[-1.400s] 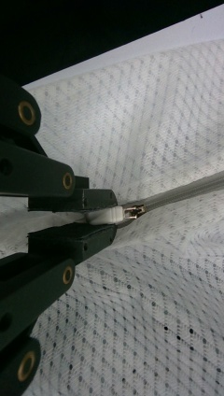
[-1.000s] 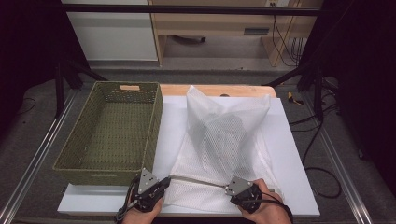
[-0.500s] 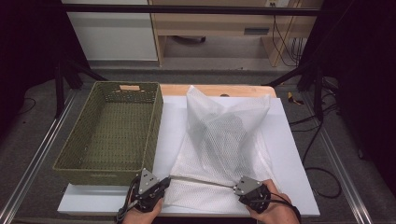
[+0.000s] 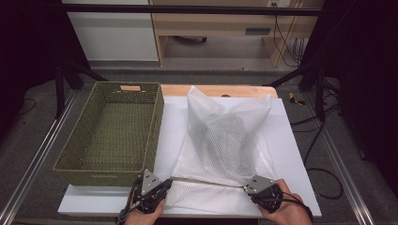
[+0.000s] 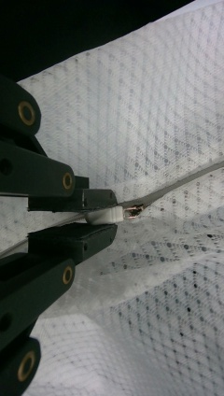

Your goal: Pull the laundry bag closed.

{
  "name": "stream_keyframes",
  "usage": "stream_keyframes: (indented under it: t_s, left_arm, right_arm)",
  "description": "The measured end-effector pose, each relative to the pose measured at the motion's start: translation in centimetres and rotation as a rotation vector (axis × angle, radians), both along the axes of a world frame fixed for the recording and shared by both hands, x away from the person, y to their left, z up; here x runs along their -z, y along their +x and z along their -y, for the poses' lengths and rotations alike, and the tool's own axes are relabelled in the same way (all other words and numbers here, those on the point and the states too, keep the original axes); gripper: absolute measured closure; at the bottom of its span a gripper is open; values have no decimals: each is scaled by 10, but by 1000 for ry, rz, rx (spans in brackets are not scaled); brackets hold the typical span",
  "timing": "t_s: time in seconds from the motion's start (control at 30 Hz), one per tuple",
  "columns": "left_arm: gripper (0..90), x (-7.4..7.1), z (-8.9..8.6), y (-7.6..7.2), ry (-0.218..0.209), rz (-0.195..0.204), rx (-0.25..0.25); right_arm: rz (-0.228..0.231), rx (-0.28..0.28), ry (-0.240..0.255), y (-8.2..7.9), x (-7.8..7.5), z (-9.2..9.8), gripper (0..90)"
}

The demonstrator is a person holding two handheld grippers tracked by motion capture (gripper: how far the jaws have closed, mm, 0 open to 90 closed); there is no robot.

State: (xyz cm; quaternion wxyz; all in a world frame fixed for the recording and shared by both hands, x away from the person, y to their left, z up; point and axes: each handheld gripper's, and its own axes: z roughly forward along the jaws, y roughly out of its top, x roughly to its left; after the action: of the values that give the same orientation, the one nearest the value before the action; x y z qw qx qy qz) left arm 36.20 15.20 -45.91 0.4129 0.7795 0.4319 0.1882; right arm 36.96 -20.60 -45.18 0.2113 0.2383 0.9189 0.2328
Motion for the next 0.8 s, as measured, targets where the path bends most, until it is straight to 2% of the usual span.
stream_keyframes:
  t_s: [0.33, 0.8]
  left_arm:
    - [890, 3, 4, 0, 5, -3, 5]
    - [890, 6, 12, 2, 33, 6, 18]
  right_arm:
    - [-9, 17, -8, 6, 0, 14, 821]
    - [-12, 27, -17, 15, -2, 21, 821]
